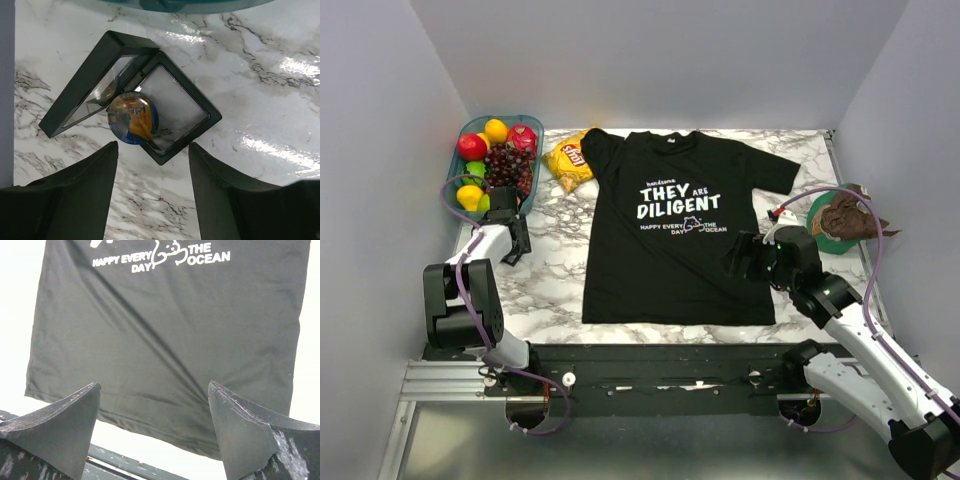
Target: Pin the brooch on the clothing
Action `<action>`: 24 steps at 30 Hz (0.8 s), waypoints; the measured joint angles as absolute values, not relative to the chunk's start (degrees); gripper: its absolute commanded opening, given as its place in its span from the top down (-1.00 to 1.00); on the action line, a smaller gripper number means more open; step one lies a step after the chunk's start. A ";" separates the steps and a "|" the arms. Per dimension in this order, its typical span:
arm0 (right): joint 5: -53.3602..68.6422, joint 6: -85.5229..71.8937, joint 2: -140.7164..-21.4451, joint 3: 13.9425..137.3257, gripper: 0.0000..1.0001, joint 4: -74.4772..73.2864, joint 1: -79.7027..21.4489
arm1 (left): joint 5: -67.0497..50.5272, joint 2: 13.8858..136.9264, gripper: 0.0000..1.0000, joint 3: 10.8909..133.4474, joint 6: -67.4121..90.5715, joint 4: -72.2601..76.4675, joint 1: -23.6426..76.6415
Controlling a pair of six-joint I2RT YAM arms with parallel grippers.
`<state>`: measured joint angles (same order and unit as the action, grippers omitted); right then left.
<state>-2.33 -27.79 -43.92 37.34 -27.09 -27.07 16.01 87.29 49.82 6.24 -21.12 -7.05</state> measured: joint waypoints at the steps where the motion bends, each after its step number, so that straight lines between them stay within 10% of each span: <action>1: -2.39 -27.53 -43.92 37.32 -0.91 -27.16 -27.07 | 16.34 87.48 -0.24 49.82 6.20 -21.12 -7.05; 24: -2.92 -26.92 -40.49 34.22 -0.91 -27.68 -27.07 | 22.04 89.67 -0.14 49.84 5.32 -20.64 -7.01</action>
